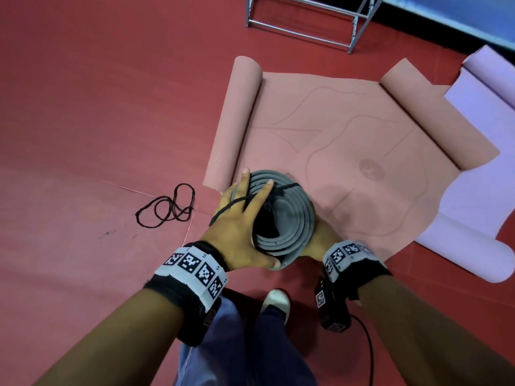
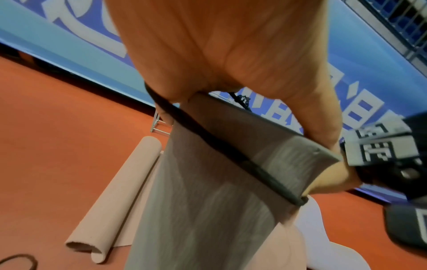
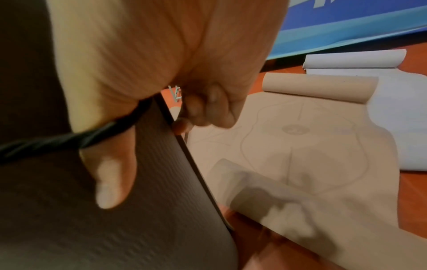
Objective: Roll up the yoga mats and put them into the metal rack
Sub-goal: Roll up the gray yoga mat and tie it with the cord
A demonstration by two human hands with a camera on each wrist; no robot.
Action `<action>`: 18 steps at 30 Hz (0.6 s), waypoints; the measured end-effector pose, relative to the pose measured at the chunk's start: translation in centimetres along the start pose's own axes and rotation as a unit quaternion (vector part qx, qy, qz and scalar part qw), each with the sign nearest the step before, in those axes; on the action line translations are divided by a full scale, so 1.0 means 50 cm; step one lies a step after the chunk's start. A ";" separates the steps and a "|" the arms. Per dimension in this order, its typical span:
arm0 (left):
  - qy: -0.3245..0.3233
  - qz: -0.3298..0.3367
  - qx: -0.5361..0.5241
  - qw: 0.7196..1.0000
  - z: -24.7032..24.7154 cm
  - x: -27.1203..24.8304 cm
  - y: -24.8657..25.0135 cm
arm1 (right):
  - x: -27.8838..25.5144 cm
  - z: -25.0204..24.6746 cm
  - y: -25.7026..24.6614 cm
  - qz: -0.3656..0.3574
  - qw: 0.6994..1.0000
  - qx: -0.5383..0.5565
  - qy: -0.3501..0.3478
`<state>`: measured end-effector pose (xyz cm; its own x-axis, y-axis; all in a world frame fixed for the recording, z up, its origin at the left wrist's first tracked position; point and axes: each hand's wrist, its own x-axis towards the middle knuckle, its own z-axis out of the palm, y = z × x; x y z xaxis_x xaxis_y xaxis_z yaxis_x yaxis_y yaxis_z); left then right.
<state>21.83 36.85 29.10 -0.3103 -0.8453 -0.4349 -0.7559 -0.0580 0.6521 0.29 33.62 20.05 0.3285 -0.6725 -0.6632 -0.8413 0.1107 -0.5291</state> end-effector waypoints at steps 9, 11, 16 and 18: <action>0.034 0.013 -0.005 0.999 0.013 0.010 0.007 | 0.009 -0.105 0.013 0.128 0.925 0.350 -0.072; 0.037 0.016 -0.007 0.999 0.017 0.013 0.007 | 0.015 -0.112 0.019 0.140 0.891 0.418 -0.111; 0.034 0.034 -0.007 0.999 0.017 0.014 -0.002 | -0.007 -0.163 0.005 0.160 0.817 0.534 -0.147; 0.025 0.048 -0.001 0.999 0.019 0.012 -0.002 | -0.016 -0.180 -0.021 0.176 0.807 0.548 -0.132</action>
<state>21.18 36.83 28.19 -0.3525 -0.8725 -0.3385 -0.7226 0.0239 0.6909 -2.94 27.48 25.91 0.3547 -0.2949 -0.8873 -0.0645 0.9390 -0.3379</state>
